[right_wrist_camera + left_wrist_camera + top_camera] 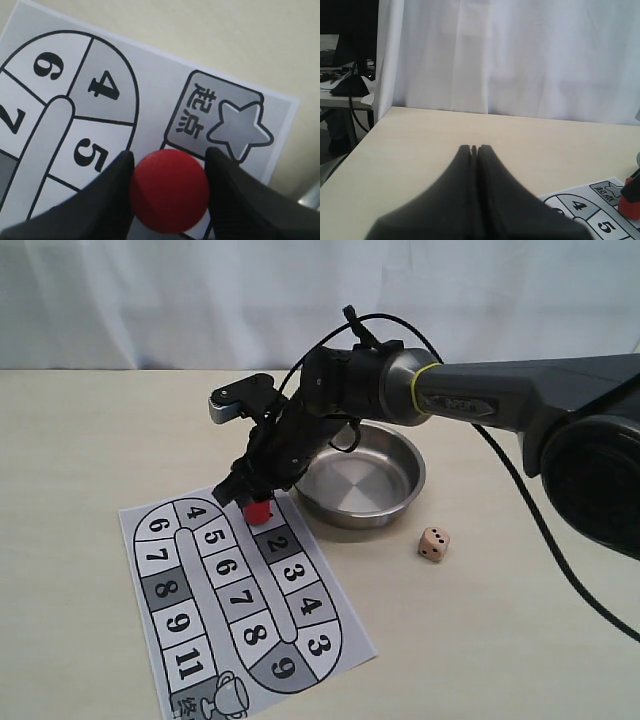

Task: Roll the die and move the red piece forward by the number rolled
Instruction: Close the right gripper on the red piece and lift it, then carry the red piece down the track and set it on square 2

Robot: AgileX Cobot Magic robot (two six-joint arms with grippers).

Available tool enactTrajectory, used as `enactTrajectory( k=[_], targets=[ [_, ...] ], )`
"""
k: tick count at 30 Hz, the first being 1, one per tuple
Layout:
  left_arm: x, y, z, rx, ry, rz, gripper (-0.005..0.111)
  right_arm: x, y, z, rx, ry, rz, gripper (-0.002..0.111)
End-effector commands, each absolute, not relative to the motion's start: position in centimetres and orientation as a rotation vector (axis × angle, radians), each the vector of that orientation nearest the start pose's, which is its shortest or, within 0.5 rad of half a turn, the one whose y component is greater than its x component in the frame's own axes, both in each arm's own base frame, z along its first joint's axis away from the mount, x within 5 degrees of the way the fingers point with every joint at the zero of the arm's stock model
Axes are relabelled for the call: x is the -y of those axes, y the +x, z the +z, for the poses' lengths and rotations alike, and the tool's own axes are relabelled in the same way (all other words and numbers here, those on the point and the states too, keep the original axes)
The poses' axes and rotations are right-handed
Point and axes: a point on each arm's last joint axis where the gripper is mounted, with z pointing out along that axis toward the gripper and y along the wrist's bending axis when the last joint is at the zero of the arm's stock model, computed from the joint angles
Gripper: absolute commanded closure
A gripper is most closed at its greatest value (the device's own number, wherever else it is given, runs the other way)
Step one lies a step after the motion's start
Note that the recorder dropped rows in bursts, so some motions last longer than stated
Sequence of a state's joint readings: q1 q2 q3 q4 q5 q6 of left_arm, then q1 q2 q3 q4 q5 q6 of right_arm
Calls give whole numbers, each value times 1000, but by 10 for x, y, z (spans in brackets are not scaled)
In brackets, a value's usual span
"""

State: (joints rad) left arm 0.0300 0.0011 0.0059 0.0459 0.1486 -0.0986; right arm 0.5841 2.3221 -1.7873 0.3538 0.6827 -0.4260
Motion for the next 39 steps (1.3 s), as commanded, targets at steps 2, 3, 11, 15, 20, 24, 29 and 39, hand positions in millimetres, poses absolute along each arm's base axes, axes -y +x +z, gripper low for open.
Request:
enactTrajectory(
  k=[2,3,11,15,20,24,29,39],
  targets=[
    [-2,56,200,-1626,-70,-20,107,-289,399,159,-2485,-1019,447,104],
    [-2,56,200,-1626,-70,-20,107,-288,397,165,-2487,-1026,451,104],
    [-2,56,200,-1626,-70,-20,107,-277,384,167,-2514,-1021,413,104],
    [-2,56,200,-1626,-70,-20,107,-270,377,151,-2533,-1000,397,104],
    [-2,56,200,-1626,-70,-20,107,-266,373,137,-2537,-981,380,104],
    [-2,56,200,-1626,-70,-20,107,-265,372,135,-2534,-983,375,104],
    [-2,56,200,-1626,-70,-20,107,-264,370,157,-2499,-979,387,104],
    [-2,56,200,-1626,-70,-20,107,-252,350,180,-2497,-1000,390,104]
  ],
)
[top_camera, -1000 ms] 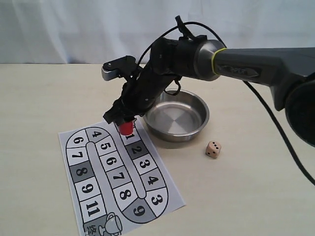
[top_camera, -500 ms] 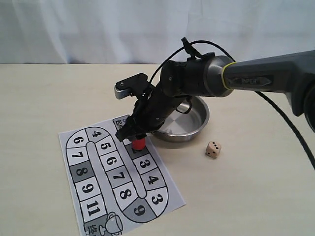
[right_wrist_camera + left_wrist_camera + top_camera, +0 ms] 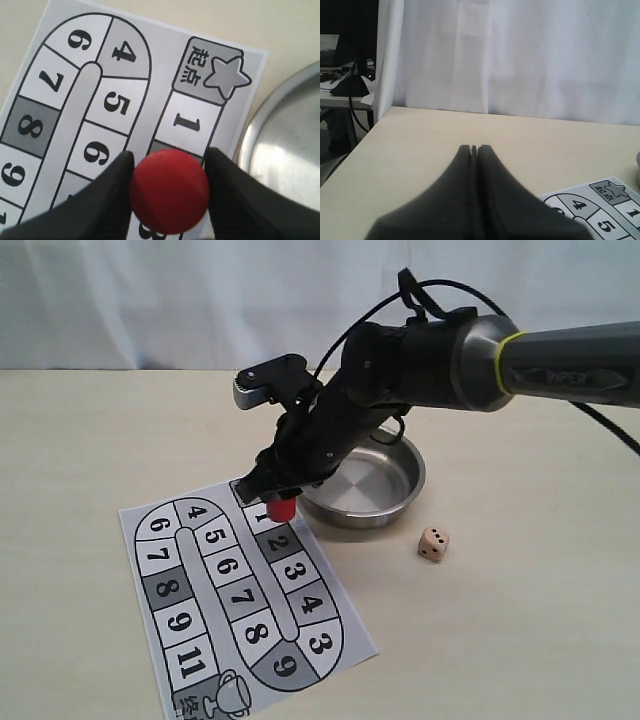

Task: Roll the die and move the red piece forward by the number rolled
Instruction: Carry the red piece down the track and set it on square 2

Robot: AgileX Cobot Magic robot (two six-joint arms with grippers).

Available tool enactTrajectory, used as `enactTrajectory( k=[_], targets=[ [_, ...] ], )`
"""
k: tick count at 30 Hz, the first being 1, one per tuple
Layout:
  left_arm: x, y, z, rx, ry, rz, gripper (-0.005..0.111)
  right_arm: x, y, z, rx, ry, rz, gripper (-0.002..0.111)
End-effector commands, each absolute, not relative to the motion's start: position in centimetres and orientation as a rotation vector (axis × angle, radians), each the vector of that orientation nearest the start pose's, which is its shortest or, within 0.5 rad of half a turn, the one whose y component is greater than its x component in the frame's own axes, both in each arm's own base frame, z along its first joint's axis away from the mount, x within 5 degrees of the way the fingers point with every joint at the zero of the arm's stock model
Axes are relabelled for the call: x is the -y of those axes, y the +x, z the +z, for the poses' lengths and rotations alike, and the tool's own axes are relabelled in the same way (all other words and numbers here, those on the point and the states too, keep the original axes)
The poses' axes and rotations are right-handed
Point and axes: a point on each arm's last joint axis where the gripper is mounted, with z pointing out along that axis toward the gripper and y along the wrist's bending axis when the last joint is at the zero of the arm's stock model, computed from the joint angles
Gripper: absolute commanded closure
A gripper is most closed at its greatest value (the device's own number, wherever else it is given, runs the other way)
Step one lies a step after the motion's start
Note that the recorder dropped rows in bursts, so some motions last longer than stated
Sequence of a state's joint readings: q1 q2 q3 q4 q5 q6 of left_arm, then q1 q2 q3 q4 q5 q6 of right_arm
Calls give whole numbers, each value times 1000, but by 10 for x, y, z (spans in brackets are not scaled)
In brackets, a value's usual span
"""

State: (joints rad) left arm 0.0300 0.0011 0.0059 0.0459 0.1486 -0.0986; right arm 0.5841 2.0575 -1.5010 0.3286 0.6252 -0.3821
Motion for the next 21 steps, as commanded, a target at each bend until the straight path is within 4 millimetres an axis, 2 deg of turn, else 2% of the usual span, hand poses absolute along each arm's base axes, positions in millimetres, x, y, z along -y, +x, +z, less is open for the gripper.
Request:
enactTrajectory(
  k=[1,9,21],
  targets=[
    [-2,56,200,-1626,-70,-20,107,-249,346,176,-2497,-1005,383,104],
    [-2,56,200,-1626,-70,-20,107,-255,320,156,-2416,-1060,372,104],
    [-2,56,200,-1626,-70,-20,107,-251,316,134,-2442,-1021,348,104]
  ],
)
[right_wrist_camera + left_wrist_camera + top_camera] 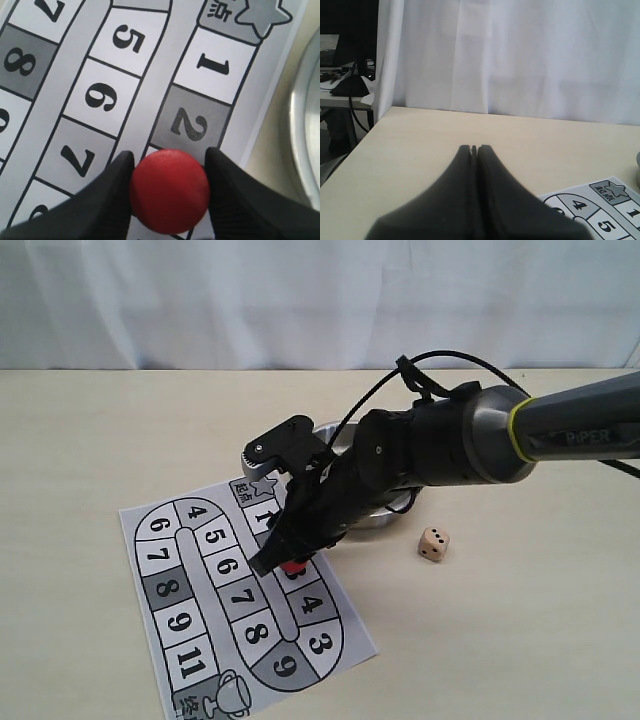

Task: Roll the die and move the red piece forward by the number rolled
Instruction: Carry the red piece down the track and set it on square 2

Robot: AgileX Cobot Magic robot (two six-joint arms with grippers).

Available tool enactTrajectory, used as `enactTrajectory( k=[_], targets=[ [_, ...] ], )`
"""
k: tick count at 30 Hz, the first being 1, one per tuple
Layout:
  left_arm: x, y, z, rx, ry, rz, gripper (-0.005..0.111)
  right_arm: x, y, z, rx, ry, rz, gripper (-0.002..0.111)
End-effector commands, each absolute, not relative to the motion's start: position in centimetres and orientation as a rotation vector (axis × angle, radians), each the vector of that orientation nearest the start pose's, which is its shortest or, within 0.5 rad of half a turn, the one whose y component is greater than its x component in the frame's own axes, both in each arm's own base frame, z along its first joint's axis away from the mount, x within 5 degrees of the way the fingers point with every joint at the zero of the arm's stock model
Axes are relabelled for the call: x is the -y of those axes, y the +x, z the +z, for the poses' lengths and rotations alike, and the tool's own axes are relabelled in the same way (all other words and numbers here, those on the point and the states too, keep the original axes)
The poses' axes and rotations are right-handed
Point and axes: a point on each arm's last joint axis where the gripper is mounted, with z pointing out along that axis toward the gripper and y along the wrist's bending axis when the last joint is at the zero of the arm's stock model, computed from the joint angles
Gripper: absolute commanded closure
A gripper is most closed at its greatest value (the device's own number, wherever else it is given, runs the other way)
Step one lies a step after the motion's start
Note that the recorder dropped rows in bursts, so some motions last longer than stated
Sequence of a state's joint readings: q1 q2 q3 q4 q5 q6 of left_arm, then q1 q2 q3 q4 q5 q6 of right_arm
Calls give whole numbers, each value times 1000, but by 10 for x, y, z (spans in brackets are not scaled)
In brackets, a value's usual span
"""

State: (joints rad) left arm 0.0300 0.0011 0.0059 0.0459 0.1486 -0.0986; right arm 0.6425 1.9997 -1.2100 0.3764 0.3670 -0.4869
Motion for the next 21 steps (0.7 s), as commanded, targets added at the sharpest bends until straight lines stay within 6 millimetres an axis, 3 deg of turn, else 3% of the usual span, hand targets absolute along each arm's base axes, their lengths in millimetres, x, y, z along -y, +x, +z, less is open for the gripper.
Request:
enactTrajectory(
  k=[1,12,21],
  targets=[
    [-2,56,200,-1626,-70,-20,107,-251,316,130,-2455,-1020,347,104],
    [-2,56,200,-1626,-70,-20,107,-251,314,124,-2492,-1028,353,103],
    [-2,56,200,-1623,-70,-20,107,-251,314,126,-2490,-1029,356,65]
  ],
)
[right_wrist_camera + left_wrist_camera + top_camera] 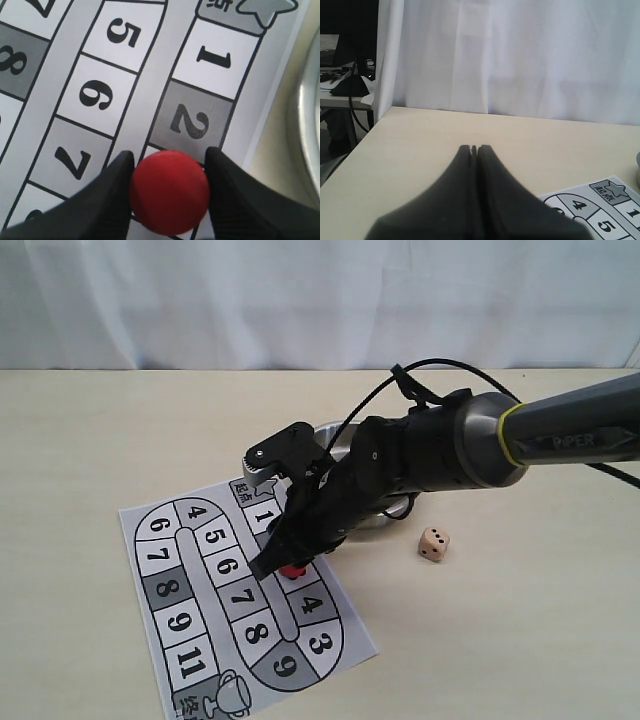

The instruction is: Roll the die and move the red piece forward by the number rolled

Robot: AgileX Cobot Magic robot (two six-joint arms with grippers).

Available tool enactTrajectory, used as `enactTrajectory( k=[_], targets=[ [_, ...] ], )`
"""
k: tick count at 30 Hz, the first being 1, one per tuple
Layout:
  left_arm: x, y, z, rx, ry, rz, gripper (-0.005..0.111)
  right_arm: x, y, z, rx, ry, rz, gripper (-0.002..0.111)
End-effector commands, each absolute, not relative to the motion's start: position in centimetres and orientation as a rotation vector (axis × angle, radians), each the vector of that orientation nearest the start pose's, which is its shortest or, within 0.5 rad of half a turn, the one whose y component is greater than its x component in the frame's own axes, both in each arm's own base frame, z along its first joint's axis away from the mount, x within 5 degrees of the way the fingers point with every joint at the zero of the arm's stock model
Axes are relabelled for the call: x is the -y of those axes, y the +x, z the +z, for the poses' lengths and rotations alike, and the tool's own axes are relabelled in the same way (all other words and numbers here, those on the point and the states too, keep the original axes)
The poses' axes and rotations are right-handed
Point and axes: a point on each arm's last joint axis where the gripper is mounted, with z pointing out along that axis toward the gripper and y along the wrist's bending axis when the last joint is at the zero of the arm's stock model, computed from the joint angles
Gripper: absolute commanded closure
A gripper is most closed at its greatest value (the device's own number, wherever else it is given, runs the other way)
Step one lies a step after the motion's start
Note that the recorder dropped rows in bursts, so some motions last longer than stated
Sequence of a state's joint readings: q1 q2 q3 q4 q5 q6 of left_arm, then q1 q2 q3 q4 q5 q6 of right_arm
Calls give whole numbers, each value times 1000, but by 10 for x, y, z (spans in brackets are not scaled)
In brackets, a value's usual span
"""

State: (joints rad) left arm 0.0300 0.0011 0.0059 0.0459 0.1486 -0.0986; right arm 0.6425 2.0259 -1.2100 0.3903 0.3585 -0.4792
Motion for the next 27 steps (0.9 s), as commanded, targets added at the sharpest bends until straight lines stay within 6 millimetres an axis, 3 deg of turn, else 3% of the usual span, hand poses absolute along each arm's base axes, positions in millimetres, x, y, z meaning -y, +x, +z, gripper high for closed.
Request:
enactTrajectory(
  k=[1,7,19,22,23,27],
  targets=[
    [-2,56,200,-1623,-70,-20,107,-251,314,127,-2489,-1027,357,61],
    [-2,56,200,-1623,-70,-20,107,-251,315,135,-2475,-1003,367,50],
    [-2,56,200,-1623,-70,-20,107,-247,314,182,-2372,-922,394,51],
    [-2,56,200,-1623,-70,-20,107,-242,315,195,-2398,-799,430,64],
    [-2,56,200,-1623,-70,-20,107,-238,316,199,-2390,-786,419,73],
    [-2,56,200,-1626,-70,-20,107,-221,321,210,-2367,-845,329,99]
  ],
)
